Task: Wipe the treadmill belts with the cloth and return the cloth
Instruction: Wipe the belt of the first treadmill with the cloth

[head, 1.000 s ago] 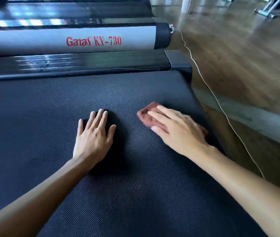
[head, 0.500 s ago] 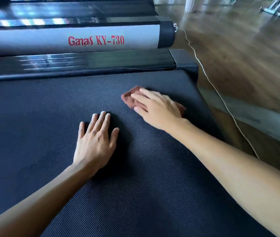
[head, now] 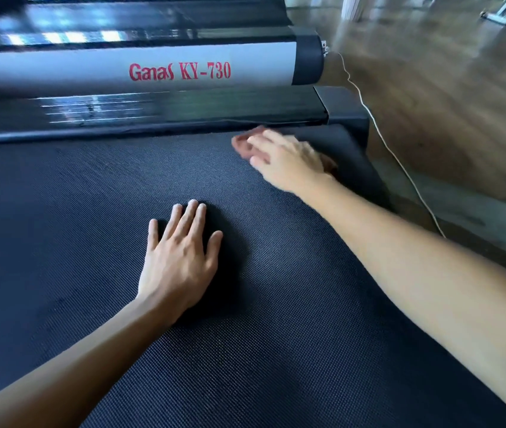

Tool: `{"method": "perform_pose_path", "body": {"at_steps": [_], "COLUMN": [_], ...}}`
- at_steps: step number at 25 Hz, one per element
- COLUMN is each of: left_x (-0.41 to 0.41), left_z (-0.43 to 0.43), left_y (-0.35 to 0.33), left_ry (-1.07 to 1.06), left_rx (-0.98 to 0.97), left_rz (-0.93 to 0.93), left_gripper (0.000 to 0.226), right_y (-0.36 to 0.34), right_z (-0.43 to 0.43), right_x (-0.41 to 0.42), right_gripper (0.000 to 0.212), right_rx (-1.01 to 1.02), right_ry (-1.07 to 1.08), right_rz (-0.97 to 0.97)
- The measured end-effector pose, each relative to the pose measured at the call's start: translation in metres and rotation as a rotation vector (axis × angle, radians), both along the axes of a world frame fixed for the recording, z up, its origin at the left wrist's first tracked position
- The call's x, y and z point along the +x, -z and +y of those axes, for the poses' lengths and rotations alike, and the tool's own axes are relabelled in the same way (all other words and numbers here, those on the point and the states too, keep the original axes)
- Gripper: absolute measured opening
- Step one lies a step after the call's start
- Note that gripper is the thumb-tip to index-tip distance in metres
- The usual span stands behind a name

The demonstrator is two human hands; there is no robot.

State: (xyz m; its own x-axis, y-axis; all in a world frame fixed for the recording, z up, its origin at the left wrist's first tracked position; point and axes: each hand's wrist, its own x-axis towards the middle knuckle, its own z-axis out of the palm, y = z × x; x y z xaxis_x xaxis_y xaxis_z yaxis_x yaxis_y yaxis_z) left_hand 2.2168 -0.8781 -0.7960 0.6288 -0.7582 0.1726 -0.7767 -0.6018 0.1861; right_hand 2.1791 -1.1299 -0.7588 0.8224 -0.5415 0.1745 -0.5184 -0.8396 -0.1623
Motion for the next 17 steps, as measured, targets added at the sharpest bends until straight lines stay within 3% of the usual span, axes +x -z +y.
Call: {"method": "perform_pose_path", "body": {"at_steps": [3, 6, 10, 13, 17], "left_x": [0.0, 0.001, 0.0, 0.003, 0.009], "left_z": [0.0, 0.0, -0.001, -0.001, 0.013], "left_y": [-0.001, 0.0, 0.002, 0.001, -0.011], "left_ry": [0.001, 0.009, 0.015, 0.024, -0.07], "left_rx": [0.0, -0.003, -0.017, -0.061, -0.272], "left_rz": [-0.001, -0.006, -0.007, 0.022, 0.132], "left_gripper": [0.083, 0.083, 0.081, 0.074, 0.051], "right_y": [0.001, -0.001, 0.001, 0.005, 0.011], "right_z": [0.035, 0.007, -0.028, 0.011, 0.09], "right_x": [-0.064, -0.088, 0.001, 0.056, -0.022], "right_gripper": [0.05, 0.047, 0.049, 0.048, 0.048], "right_rx": [-0.019, -0.037, -0.026, 0.009, -0.03], "right_ry": [-0.186, 0.013, 0.235, 0.045, -0.142], "right_rz": [-0.057, -0.038, -0.019, 0.009, -0.071]}}
